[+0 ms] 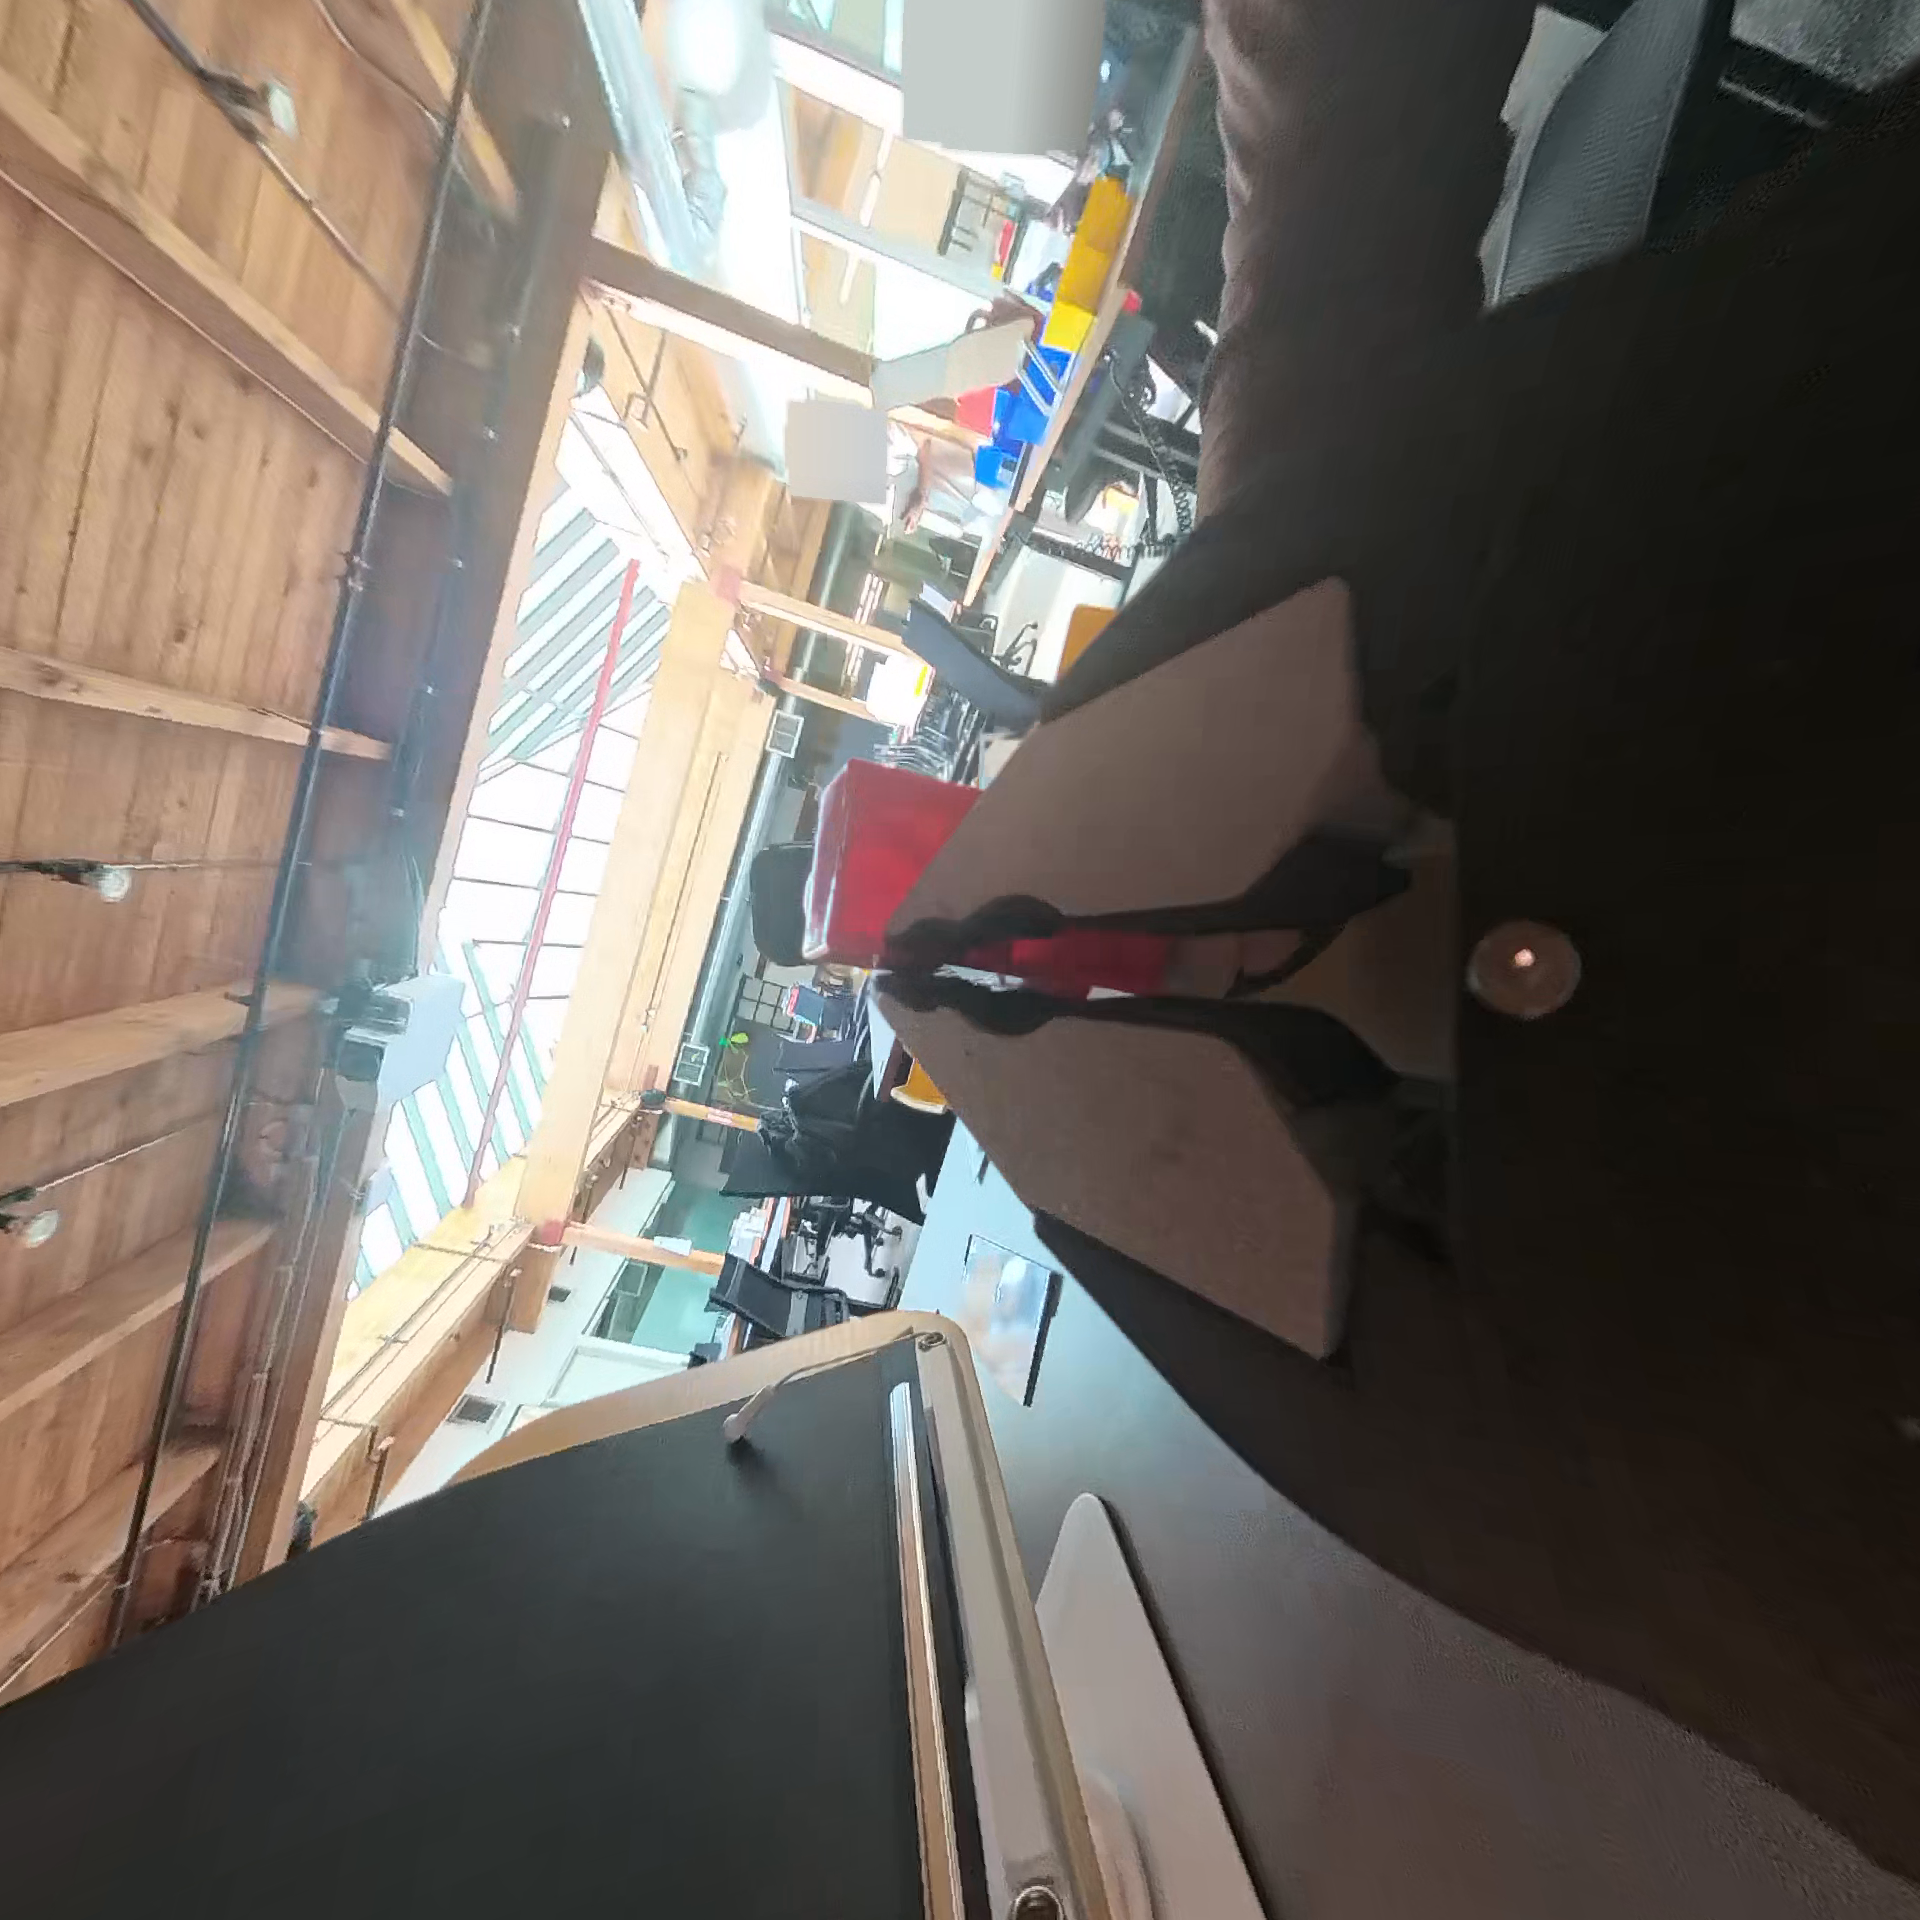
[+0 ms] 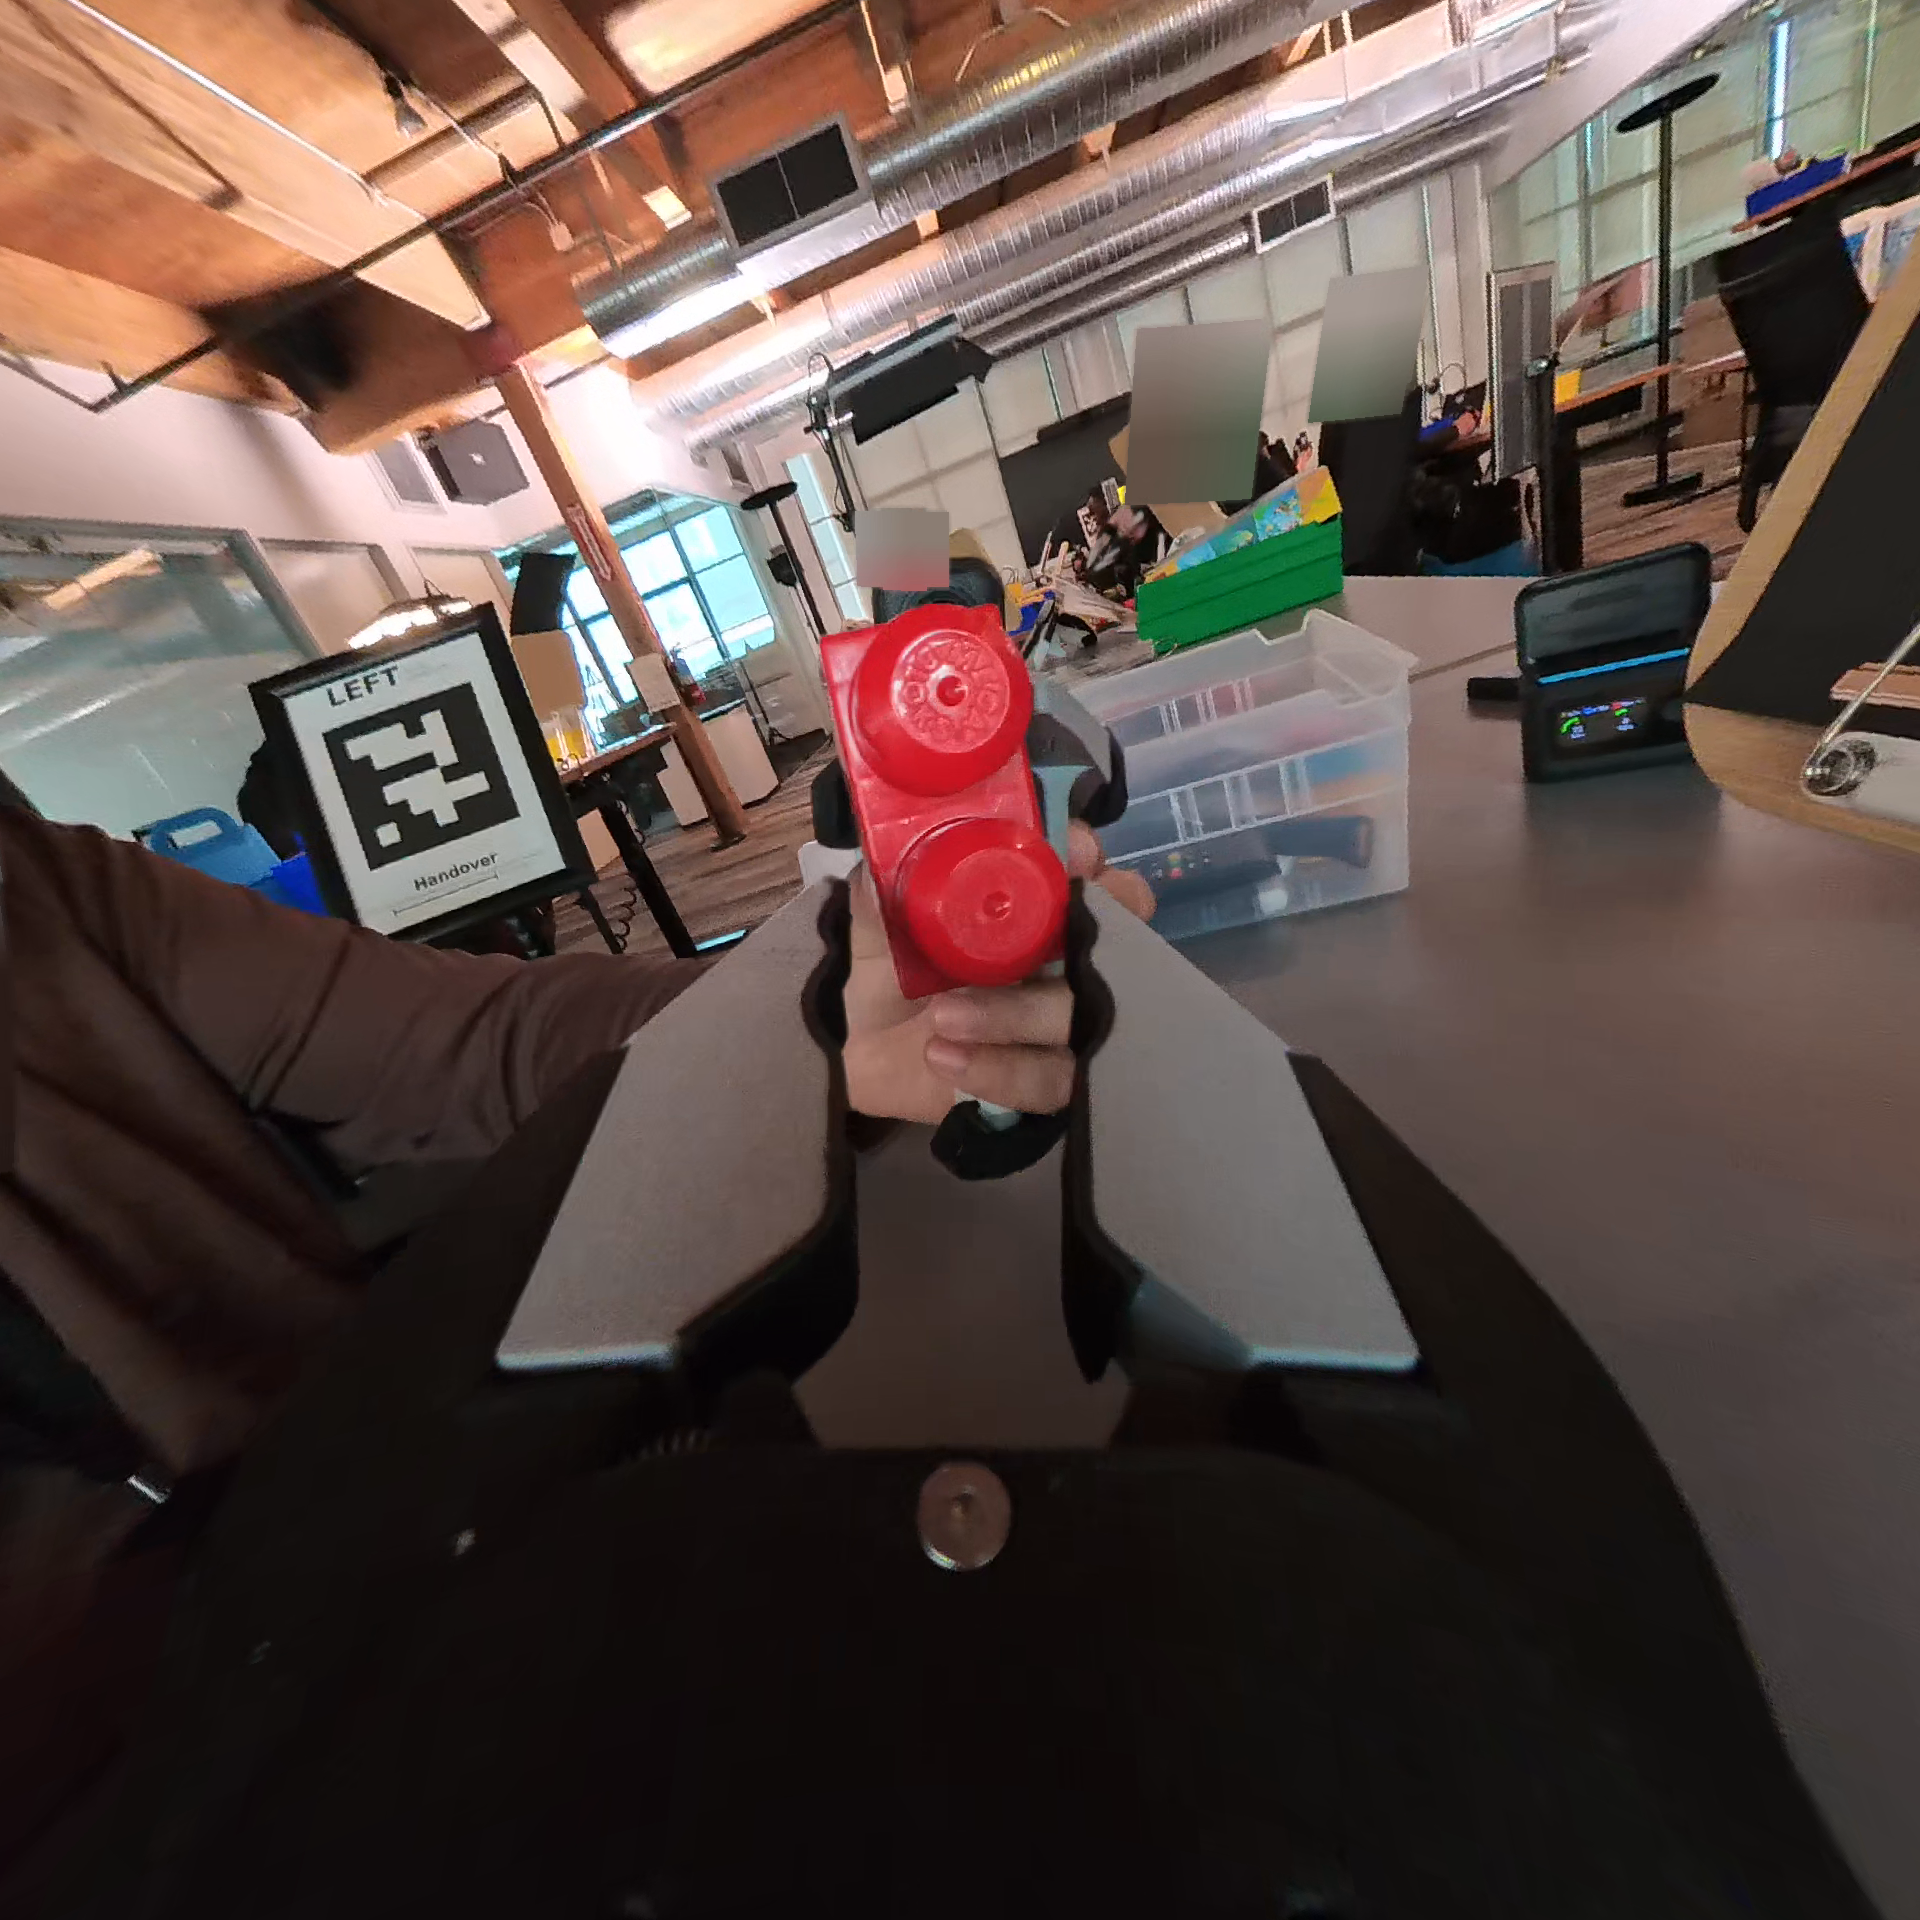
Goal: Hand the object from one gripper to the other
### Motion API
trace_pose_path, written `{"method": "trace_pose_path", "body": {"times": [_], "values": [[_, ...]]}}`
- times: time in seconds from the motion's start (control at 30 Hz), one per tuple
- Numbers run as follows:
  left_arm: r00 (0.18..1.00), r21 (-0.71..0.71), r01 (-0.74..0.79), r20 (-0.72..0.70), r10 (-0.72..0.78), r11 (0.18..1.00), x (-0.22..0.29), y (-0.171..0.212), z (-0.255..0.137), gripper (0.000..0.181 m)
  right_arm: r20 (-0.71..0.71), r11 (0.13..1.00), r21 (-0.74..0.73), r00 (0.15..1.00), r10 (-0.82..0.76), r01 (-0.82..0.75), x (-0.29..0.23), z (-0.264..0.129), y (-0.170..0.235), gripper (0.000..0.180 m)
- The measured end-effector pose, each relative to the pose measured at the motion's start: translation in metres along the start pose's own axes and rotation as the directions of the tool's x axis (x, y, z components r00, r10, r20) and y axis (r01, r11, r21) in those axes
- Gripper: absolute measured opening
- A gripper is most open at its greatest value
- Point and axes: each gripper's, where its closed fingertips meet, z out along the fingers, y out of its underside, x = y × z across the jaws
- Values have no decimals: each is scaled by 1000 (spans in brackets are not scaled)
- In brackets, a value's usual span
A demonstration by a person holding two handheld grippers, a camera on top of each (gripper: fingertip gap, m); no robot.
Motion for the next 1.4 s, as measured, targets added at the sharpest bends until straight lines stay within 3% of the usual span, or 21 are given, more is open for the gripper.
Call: {"method": "trace_pose_path", "body": {"times": [0.17,0.37,0.47,0.63,0.77,0.87,1.17,1.3,1.4], "values": [[996,22,-37,76,35,999,-9,-8,-4,0,18,1000,14,1000,9,-10,8,9,-5,32],[978,-89,-46,199,63,995,-35,-2,-15,4,-28,999,-51,1000,-4,2,29,7,0,30],[965,-161,-78,236,115,984,-41,2,-19,12,-52,1000,-16,999,3,-4,33,-6,-8,30],[931,-292,-103,309,196,951,-59,20,-26,22,-238,999,-30,970,-49,43,58,-26,-13,30],[924,-350,-106,310,222,931,-60,36,-24,22,-452,983,-122,874,-176,135,82,-41,-12,30],[914,-365,-135,314,258,921,-60,38,-24,21,-604,937,-255,717,-347,239,99,-56,-13,30],[931,-324,-76,316,183,943,-59,34,-24,28,-538,766,-529,553,-636,365,96,-40,5,30],[936,-302,-9,334,115,953,-61,33,-24,49,-508,674,-590,445,-738,444,88,-36,0,30],[940,-291,57,339,47,955,-62,35,-24,63,-463,629,-606,427,-777,487,79,-28,1,30]]}}
